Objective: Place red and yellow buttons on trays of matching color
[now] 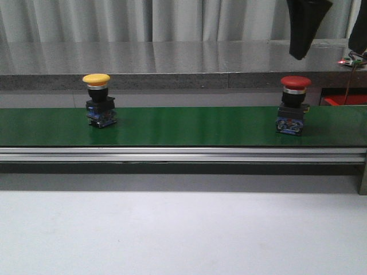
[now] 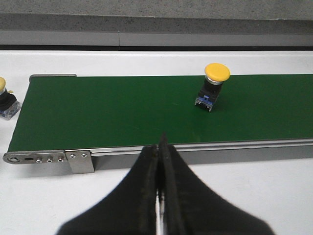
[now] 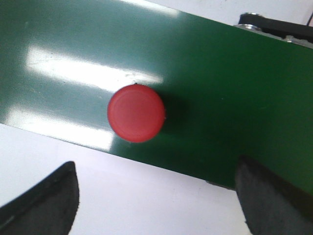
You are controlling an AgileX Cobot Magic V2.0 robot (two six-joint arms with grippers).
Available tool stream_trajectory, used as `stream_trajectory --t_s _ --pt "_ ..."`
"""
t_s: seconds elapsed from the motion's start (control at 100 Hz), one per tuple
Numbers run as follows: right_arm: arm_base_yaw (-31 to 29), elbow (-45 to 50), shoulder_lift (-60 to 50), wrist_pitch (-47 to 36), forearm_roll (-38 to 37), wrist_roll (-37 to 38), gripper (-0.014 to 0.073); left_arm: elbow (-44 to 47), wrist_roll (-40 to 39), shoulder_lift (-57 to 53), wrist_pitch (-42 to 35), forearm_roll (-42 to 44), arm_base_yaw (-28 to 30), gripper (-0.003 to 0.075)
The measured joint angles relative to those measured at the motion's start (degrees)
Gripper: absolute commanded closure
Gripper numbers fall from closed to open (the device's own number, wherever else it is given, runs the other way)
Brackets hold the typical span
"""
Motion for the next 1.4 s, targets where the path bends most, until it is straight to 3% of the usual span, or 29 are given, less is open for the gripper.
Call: stream_trajectory --t_s 0.44,0.68,0.79,1.07,1.4 --pt "-1.4 -1.8 8.2 -1.0 0.9 -0.9 -0.0024 0.0 0.0 0.0 -0.1 0.0 0.0 0.0739" --pt "-4.8 -1.9 10.8 -1.1 0.9 -1.3 0.0281 0.0 0.0 0.0 -0.1 0.0 0.0 0.0739" --pt "-5.1 -1.9 10.9 -0.8 0.9 -1.3 0.0355 0.0 0.0 0.0 -0.1 0.0 0.0 0.0739" --pt "-7.2 -2.4 9.8 -0.4 0.9 -1.6 0.0361 0.0 0.0 0.0 -0.1 0.0 0.0 0.0739" --pt "-23.7 -9.8 8.2 1.3 0.9 -1.6 0.0362 0.0 0.0 0.0 -0.2 0.0 0.0 0.0739"
